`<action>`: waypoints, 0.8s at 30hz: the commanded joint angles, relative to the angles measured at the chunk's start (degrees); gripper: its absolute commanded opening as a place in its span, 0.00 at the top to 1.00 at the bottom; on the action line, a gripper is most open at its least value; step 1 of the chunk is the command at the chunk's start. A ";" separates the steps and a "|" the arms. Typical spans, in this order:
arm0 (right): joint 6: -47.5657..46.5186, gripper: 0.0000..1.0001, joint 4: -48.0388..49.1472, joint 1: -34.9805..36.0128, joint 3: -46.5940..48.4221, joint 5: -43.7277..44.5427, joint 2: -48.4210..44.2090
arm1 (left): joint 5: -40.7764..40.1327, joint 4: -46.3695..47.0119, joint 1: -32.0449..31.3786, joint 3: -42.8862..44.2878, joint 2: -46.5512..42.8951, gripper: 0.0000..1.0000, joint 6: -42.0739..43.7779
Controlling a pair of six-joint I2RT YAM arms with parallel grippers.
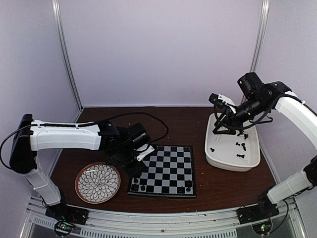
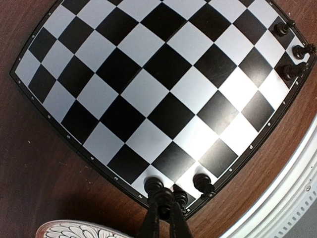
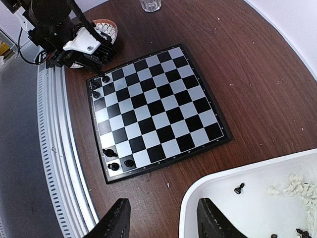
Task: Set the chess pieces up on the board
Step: Place the pawn at g7.
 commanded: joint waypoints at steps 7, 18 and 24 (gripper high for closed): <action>0.00 0.50 0.37 -0.33 -0.04 0.67 1.06 | 4.16 5.05 0.01 1.36 5.10 1.00 1.54; -0.21 0.51 -0.03 -0.33 0.74 0.81 1.94 | 5.82 6.31 -0.46 0.53 7.49 1.00 1.56; -0.27 0.51 -0.20 -0.33 0.75 1.03 1.78 | 6.40 6.74 -0.47 0.09 8.89 1.00 1.41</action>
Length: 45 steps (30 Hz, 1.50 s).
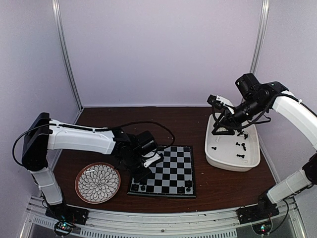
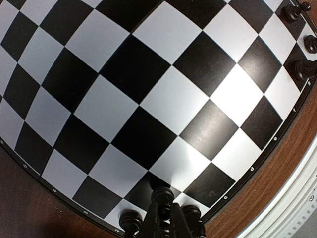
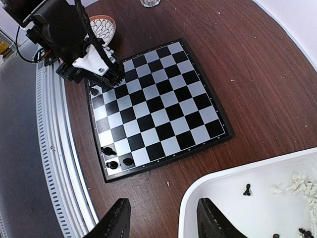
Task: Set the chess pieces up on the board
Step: Place the pawn at g7.
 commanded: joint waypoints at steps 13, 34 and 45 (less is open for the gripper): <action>-0.14 0.51 -0.27 -0.31 0.67 0.70 0.01 | -0.38 1.48 -0.24 -0.36 0.72 1.00 0.26; -0.21 0.51 -0.40 -0.31 0.45 0.70 -0.39 | -1.26 -0.35 -0.22 0.57 1.81 0.94 0.31; -0.07 0.51 -0.55 -0.38 0.76 1.09 -0.63 | -1.41 -2.65 -0.22 2.86 -1.92 0.67 -0.16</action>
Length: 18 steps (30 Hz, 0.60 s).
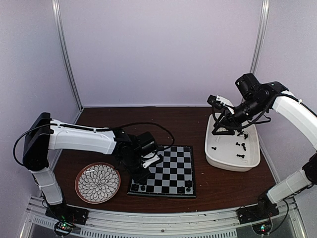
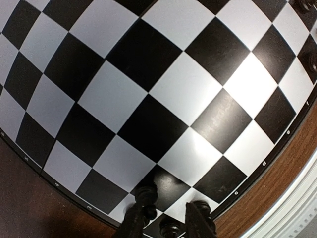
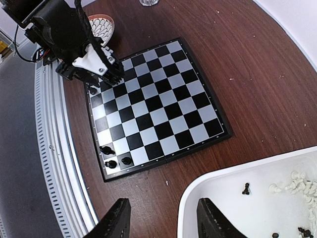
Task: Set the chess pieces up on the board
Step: Place the pawn at g7.
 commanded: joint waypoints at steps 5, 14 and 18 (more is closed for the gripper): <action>0.63 0.51 0.00 -1.29 0.52 -0.02 -0.32 | 3.32 -0.61 -0.22 4.88 -6.12 0.58 0.04; 0.72 0.51 -0.11 -1.80 1.04 -0.31 0.23 | 5.25 1.88 -0.15 3.06 -6.69 0.61 -0.70; 0.80 0.51 -0.05 -1.80 1.12 -0.48 0.60 | 6.96 3.52 0.33 0.99 -6.38 0.63 -1.55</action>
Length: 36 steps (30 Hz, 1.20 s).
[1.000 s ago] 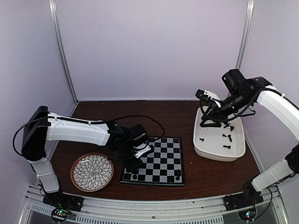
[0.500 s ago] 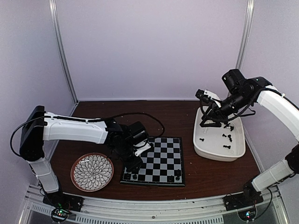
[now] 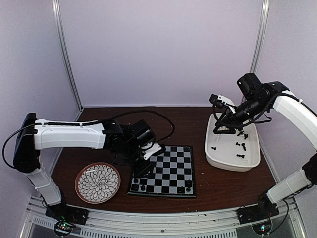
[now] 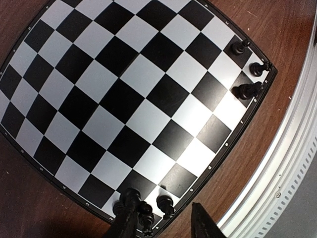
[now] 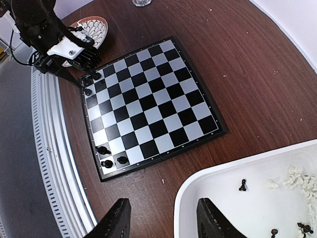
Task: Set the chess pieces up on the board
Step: Place the pawn at g7.
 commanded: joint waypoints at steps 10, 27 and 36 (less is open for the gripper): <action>0.41 0.51 -0.20 -0.31 1.03 -0.67 1.19 | 7.79 8.11 3.13 -7.01 0.44 0.66 -2.96; 0.15 0.51 -0.29 -0.32 0.85 -0.66 1.53 | 9.79 11.08 3.97 -9.87 1.81 0.69 -3.67; 0.16 0.51 -0.37 -0.32 0.76 -0.50 1.53 | 9.71 11.79 4.06 -10.76 2.19 0.71 -3.58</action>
